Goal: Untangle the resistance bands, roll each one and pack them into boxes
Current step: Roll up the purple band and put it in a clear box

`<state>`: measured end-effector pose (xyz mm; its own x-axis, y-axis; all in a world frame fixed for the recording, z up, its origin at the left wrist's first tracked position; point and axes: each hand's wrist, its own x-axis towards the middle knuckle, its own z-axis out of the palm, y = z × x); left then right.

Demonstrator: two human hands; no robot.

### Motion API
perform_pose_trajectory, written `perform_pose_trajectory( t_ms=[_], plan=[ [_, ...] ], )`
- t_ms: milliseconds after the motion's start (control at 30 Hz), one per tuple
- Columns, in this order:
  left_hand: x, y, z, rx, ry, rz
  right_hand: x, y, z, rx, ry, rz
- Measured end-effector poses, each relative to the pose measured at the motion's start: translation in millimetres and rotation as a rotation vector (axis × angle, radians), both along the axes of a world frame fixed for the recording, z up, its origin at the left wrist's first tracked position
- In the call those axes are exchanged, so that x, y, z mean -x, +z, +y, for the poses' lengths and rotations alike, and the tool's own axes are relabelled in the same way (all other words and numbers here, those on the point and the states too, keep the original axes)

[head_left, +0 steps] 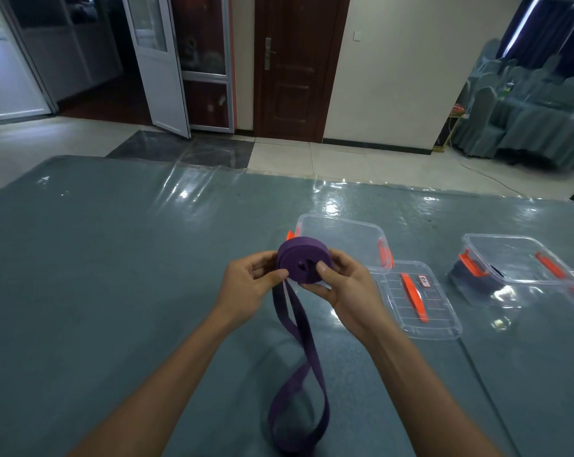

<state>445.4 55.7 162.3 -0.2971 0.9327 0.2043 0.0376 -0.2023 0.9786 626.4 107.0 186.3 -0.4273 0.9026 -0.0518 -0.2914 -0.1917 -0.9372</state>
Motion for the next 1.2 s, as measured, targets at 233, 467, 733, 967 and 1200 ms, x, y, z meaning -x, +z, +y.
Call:
perform_pose_trajectory(
  t_ms=[233, 467, 733, 967, 1200],
  plan=[
    [9.1, -0.8, 3.9, 0.019, 0.030, 0.093, -7.3, -4.9, 5.9, -0.271, 0.055, -0.466],
    [3.9, -3.2, 0.1, 0.020, -0.011, 0.401, -14.8, 8.8, 9.2, -0.566, 0.047, -0.797],
    [-1.8, 7.0, -1.4, -0.037, -0.075, 0.474, -10.5, 13.0, 5.9, -0.691, 0.023, -0.810],
    [-4.2, -7.1, -9.0, -0.025, 0.038, 0.273, -10.4, 3.7, 0.1, -0.322, -0.103, -0.381],
    [14.4, -0.6, -8.1, -0.040, 0.038, 0.466, -1.6, -10.1, -15.4, -0.265, -0.065, -0.325]
  ],
)
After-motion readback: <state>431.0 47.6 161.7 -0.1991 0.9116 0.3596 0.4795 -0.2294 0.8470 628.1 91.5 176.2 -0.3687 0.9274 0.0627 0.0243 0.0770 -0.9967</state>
